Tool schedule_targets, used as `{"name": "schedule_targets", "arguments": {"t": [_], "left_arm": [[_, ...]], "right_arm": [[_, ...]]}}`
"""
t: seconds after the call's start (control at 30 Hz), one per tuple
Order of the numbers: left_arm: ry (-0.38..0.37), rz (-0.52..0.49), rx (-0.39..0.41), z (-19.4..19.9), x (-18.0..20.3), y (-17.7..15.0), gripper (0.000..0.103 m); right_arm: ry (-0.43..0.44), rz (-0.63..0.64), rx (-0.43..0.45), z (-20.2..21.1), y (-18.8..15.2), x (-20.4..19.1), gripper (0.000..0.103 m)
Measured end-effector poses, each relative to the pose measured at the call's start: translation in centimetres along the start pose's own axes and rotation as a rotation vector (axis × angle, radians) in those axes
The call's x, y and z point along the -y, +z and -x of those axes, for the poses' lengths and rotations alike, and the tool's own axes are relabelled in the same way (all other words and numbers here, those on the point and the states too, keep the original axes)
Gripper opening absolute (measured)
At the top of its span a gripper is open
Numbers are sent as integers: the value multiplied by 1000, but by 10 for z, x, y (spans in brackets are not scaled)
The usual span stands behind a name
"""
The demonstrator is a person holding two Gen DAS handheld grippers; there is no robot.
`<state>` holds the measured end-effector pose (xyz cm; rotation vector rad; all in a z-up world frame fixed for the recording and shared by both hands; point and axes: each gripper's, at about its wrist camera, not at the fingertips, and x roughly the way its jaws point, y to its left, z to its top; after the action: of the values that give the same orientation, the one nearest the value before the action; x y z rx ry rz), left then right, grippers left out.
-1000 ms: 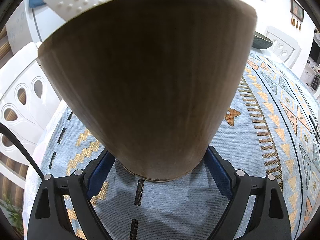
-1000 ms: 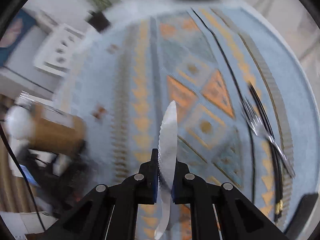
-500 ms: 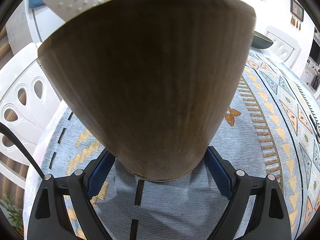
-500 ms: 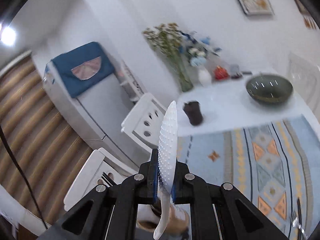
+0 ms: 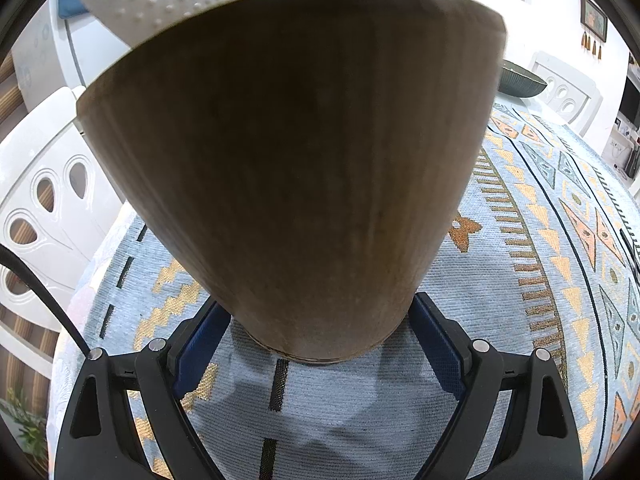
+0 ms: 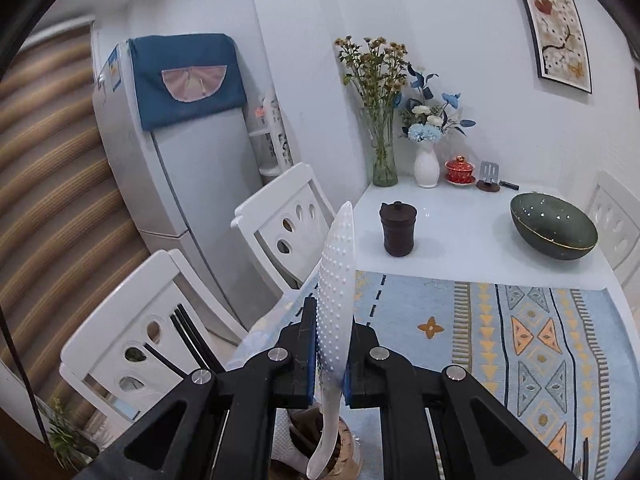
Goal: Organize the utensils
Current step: 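Lower the ceramic spoon into the cup and open the right gripper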
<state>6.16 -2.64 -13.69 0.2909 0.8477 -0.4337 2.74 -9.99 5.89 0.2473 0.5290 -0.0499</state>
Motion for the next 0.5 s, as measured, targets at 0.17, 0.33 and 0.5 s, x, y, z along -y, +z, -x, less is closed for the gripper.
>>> {"name": "schedule_targets", "arguments": {"t": [0.17, 0.33, 0.5], "left_arm": [[0, 0, 0, 0, 0, 0, 90], [4, -3, 0, 2, 0, 2, 90], [5, -4, 0, 3, 2, 4, 90]], "right_arm": [[19, -8, -24, -4, -2, 0, 8], [52, -42, -72, 0, 4, 5, 46], [52, -86, -4, 35, 21, 25, 46]]}}
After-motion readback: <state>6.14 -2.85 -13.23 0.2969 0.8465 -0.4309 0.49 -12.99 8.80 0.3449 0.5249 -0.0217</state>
